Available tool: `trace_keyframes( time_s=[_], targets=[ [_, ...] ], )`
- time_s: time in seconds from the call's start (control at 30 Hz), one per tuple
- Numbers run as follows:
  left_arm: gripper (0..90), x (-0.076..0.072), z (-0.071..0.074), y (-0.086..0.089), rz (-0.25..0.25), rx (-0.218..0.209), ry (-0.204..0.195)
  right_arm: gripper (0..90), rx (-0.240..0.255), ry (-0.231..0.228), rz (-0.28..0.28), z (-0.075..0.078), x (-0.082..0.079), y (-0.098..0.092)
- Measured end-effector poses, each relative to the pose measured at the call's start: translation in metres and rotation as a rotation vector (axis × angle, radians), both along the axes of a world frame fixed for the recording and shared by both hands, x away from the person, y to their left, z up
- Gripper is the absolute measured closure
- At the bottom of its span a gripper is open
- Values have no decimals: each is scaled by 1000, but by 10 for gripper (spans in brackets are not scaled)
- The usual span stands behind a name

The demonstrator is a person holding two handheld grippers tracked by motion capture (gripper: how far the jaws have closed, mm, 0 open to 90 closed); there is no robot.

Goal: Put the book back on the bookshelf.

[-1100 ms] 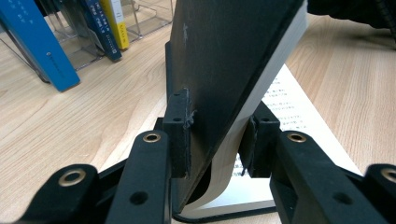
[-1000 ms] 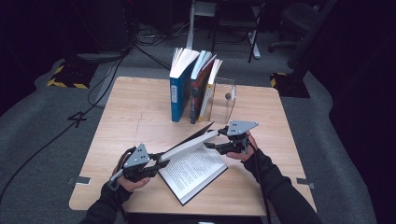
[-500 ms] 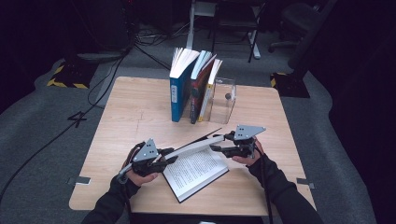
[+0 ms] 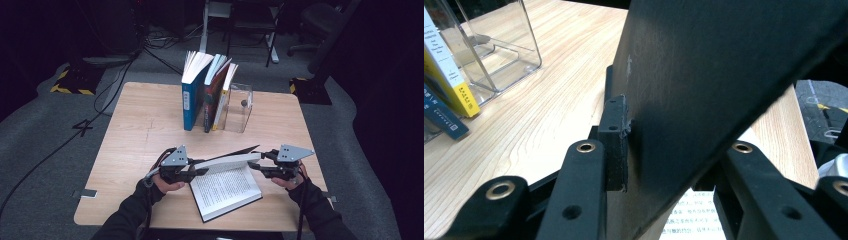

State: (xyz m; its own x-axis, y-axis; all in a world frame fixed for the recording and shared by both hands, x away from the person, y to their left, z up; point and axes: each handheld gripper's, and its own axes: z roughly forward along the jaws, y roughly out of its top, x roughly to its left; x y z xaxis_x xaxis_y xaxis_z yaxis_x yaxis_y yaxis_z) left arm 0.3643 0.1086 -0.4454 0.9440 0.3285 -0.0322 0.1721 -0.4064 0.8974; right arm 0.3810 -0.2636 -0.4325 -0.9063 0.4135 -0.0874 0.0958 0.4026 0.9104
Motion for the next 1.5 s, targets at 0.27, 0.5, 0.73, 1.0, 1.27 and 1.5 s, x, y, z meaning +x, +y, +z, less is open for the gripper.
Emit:
trace_keyframes(
  time_s=[0.27,0.5,0.73,1.0,1.27,1.5],
  targets=[
    [679,4,2,2,-18,21,-7,370,-14,23,-48,-7,10,-8],
    [685,7,5,8,-33,47,-11,351,27,86,36,-17,31,9],
    [678,12,6,16,-20,46,8,407,21,74,50,-16,31,14],
    [606,17,7,30,35,81,17,607,-41,7,127,-12,18,25],
    [465,9,19,35,112,143,-46,682,-64,-18,159,-7,10,42],
    [375,-14,41,31,120,217,-114,696,-103,-45,155,-3,-3,62]
  ],
)
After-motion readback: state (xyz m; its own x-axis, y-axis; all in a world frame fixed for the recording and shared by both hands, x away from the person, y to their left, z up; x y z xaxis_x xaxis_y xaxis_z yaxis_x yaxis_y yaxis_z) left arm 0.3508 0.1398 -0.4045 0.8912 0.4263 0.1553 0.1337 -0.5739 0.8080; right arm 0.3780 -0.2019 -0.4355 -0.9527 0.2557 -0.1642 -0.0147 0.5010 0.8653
